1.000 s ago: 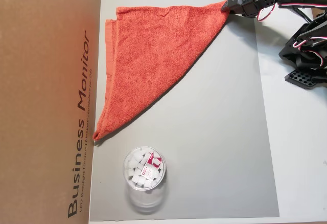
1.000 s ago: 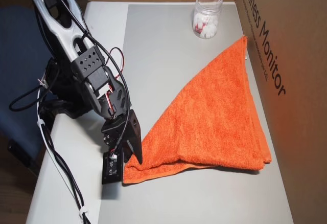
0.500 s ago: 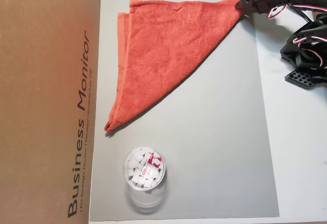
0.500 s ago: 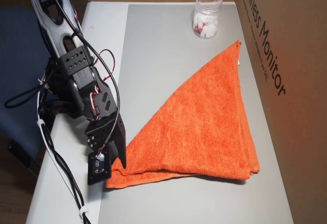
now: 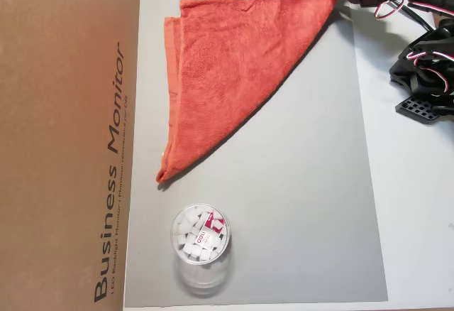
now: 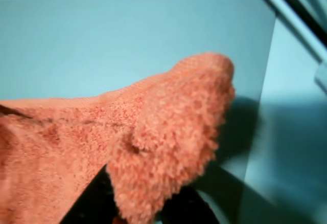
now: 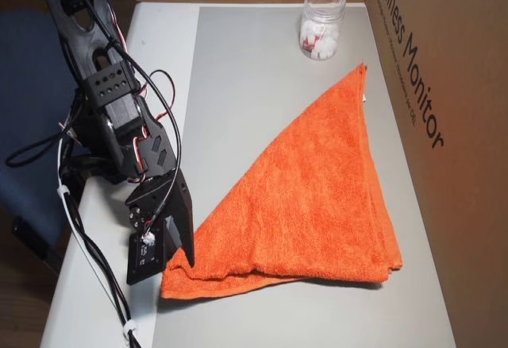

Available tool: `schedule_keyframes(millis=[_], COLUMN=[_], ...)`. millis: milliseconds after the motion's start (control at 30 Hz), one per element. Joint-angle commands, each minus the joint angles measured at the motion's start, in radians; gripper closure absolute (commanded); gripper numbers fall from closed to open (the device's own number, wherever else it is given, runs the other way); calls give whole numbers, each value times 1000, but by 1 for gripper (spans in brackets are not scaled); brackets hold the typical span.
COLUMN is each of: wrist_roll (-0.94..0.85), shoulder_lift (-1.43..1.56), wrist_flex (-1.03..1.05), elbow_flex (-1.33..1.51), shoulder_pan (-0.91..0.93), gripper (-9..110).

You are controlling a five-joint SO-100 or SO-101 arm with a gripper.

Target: Fold the blanket.

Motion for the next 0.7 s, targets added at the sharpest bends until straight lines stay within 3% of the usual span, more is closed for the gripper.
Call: schedule_keyframes(millis=[0, 300, 667], wrist_roll=[49, 244, 296], shoulder_lift=[28, 28, 28], wrist_flex=[3, 3, -11], elbow_flex=[-87, -222, -350], shoulder_pan=[-8, -176, -390], gripper=[102, 102, 102])
